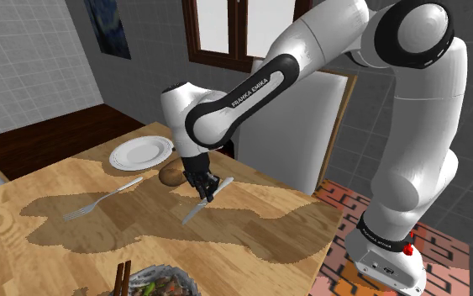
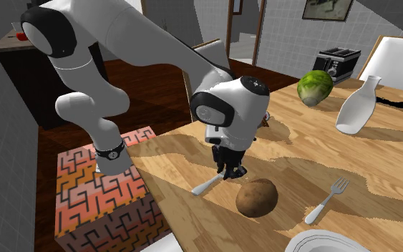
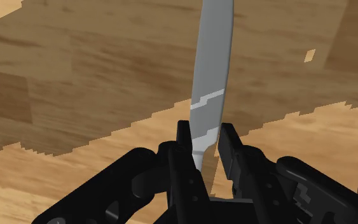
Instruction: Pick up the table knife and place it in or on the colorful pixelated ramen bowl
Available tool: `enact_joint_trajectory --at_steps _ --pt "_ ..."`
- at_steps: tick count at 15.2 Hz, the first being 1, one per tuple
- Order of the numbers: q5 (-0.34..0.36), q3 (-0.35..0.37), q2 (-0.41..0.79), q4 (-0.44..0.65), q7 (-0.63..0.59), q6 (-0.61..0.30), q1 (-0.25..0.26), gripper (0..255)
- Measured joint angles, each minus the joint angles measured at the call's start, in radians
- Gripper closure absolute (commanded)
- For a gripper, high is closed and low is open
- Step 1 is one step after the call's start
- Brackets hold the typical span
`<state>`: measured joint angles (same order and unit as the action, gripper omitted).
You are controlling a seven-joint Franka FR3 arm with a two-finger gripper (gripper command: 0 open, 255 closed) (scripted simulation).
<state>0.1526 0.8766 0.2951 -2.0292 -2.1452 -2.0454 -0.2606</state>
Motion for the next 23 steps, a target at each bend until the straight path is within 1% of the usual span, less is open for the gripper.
enact_joint_trajectory --at_steps 7,23 --pt "-0.006 0.003 -0.007 -0.002 0.003 0.005 -0.003 255" --pt "-0.11 0.043 -0.127 0.101 0.064 0.19 -0.048 255"
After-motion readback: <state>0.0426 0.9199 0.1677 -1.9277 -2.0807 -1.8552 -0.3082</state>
